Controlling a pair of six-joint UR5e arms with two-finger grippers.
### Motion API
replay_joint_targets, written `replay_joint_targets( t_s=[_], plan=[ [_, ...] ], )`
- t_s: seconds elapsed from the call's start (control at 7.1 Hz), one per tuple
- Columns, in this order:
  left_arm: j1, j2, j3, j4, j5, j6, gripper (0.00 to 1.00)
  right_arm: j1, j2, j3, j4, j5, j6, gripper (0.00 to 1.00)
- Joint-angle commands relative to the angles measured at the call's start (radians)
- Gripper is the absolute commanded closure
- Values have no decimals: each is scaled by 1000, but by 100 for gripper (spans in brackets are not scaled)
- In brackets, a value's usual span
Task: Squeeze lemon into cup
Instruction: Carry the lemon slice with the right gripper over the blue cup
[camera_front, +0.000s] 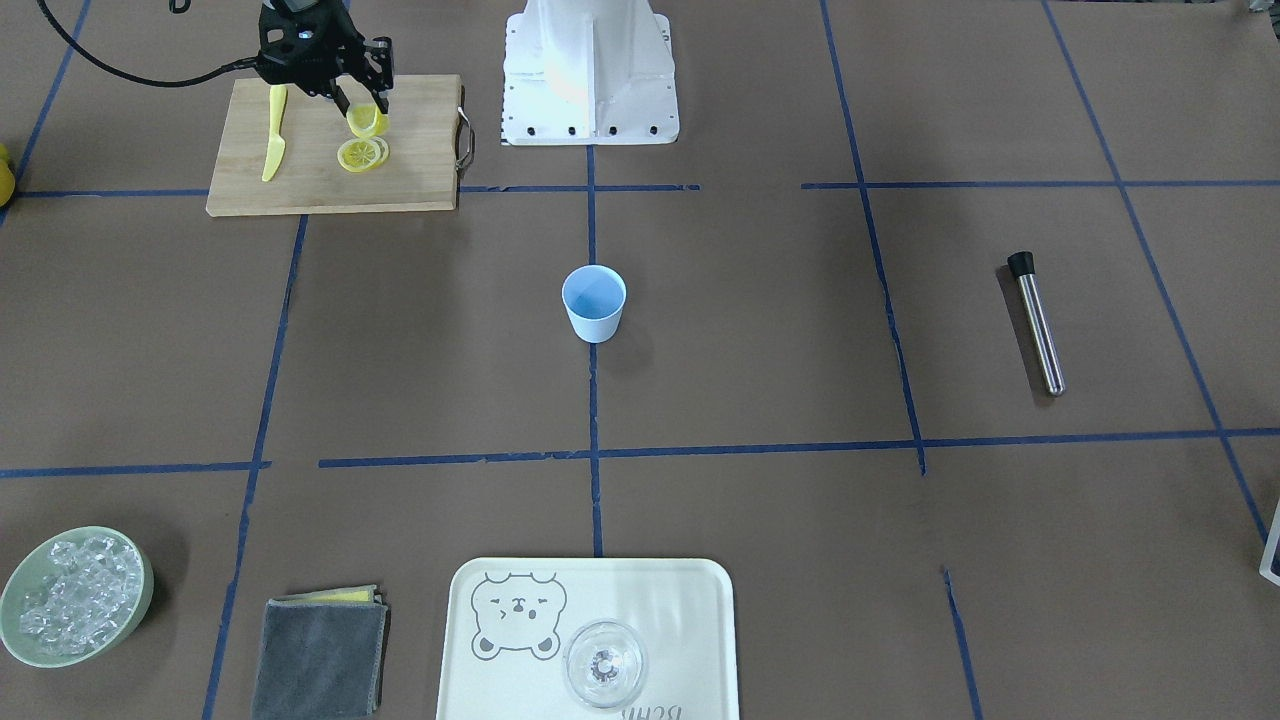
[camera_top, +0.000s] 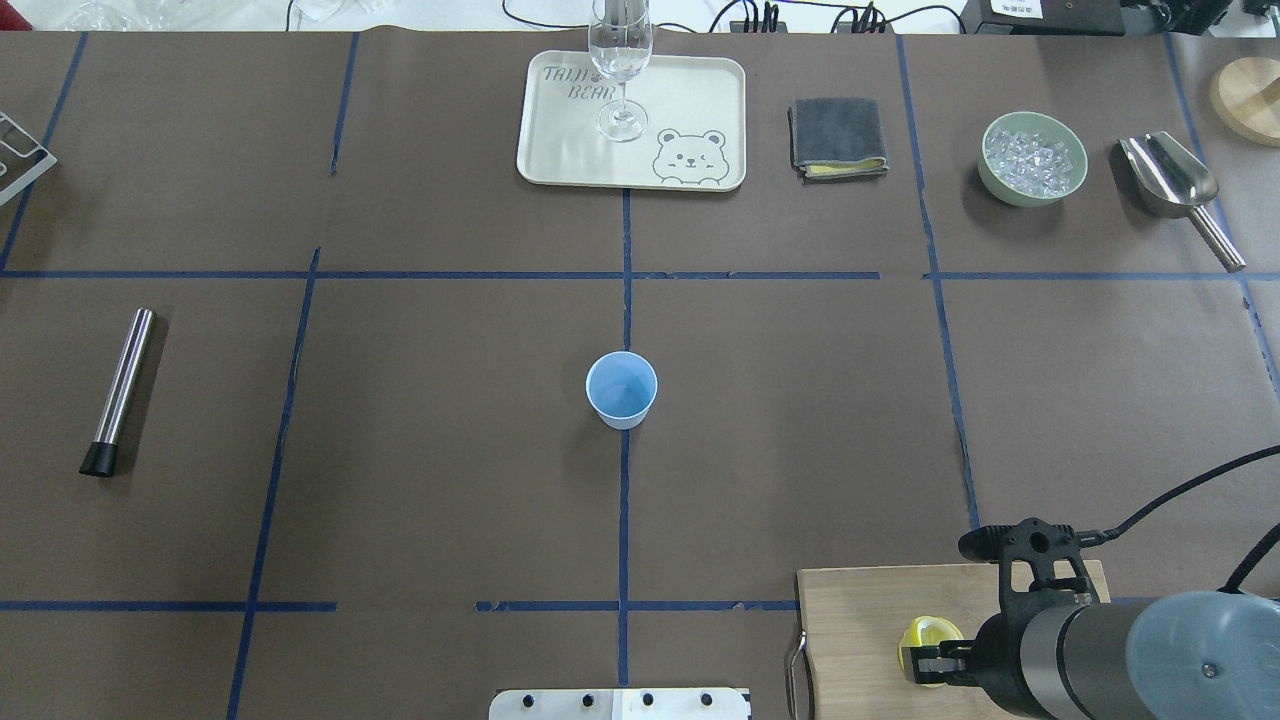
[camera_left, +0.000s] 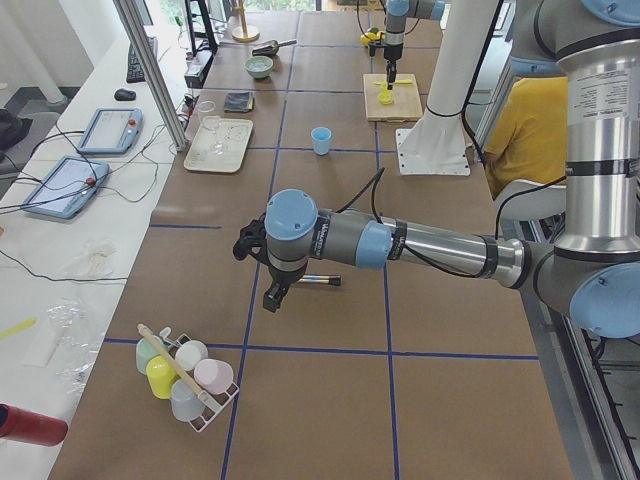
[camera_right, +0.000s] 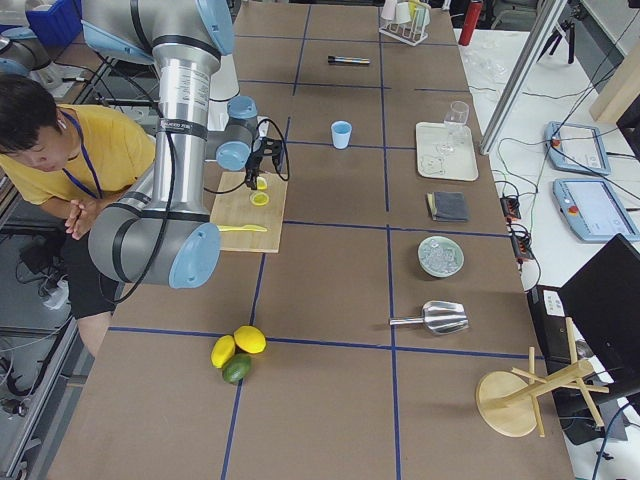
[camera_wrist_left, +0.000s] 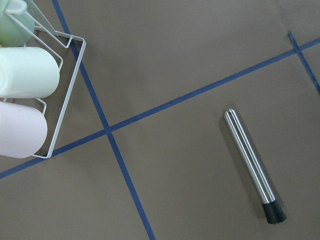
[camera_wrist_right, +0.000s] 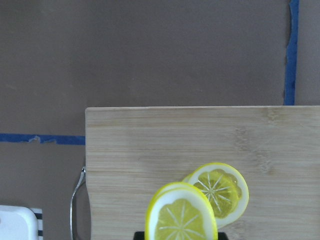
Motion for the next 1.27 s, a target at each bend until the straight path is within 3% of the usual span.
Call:
replay_joint_targets(
  t_s=[0.0,0.42,0.56,0.85,1.13],
  plan=[
    [0,0,1,1,0,0,0,40,21,23,1,6,0,46],
    [0,20,0,-2,0,0,0,144,196,-14,-13,61,0,44],
    [0,20,0,-2,0,0,0,178,292,-75,-26,63,2,44],
    [0,20,-2,-2,0,0,0,248,537,-202,-159,66,32,44],
    [-2,20,-2,-2,0,0,0,308,737,-407,-158,67,70,44]
  ],
)
